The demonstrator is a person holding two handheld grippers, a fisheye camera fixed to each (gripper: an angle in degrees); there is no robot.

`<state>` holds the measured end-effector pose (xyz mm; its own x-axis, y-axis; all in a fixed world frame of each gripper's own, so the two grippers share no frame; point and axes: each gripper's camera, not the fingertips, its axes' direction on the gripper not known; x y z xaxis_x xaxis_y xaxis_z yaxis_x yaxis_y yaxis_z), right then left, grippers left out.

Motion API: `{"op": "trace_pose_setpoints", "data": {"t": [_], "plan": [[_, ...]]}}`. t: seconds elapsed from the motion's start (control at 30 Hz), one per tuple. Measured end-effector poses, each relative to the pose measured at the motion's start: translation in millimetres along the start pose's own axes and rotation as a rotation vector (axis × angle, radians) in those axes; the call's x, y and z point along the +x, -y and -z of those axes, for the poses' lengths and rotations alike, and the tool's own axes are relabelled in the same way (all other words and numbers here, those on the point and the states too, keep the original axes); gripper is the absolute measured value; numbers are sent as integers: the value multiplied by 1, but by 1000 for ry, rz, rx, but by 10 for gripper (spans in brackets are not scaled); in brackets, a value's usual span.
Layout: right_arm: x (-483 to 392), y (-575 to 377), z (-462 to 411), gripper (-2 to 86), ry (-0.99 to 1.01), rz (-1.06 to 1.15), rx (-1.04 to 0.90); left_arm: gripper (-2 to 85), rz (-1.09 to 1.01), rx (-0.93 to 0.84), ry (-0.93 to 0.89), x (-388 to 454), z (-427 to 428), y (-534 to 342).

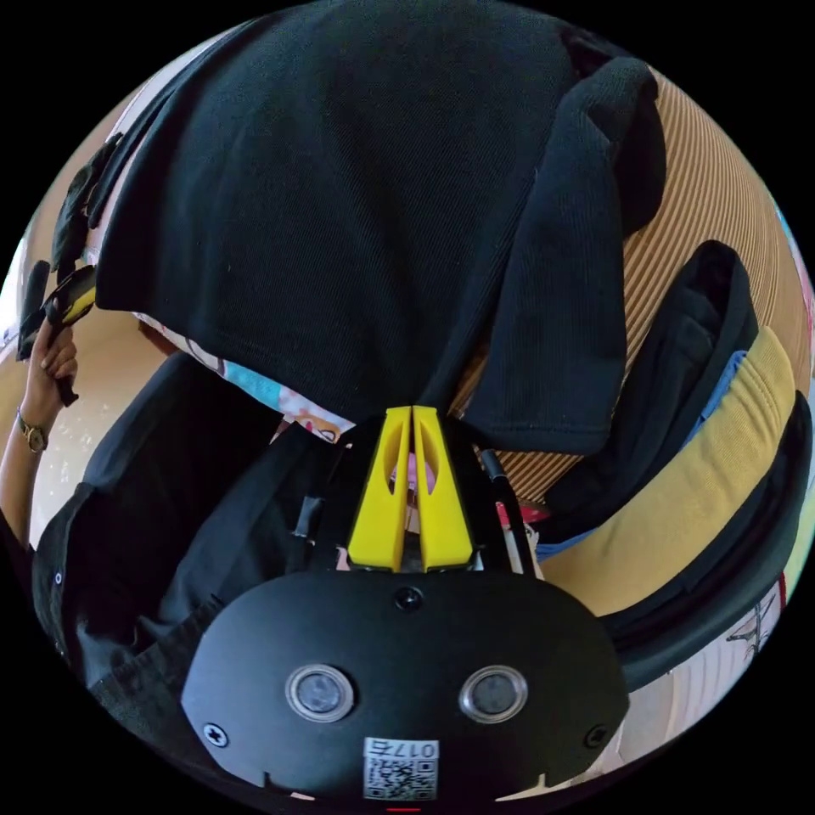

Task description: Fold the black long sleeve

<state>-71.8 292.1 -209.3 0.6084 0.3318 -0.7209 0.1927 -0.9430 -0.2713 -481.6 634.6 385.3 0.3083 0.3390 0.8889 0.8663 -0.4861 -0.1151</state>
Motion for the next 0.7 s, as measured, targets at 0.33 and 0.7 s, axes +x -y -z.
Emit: {"op": "trace_pose_setpoints", "data": {"t": [0.33,0.7], "plan": [[74,-37,6,4,362,-295,89,-4,-196,-181,-305,-7,42,-13],[101,-52,22,4,422,-356,106,-7,78,39,-192,-115,116,-68]]}}
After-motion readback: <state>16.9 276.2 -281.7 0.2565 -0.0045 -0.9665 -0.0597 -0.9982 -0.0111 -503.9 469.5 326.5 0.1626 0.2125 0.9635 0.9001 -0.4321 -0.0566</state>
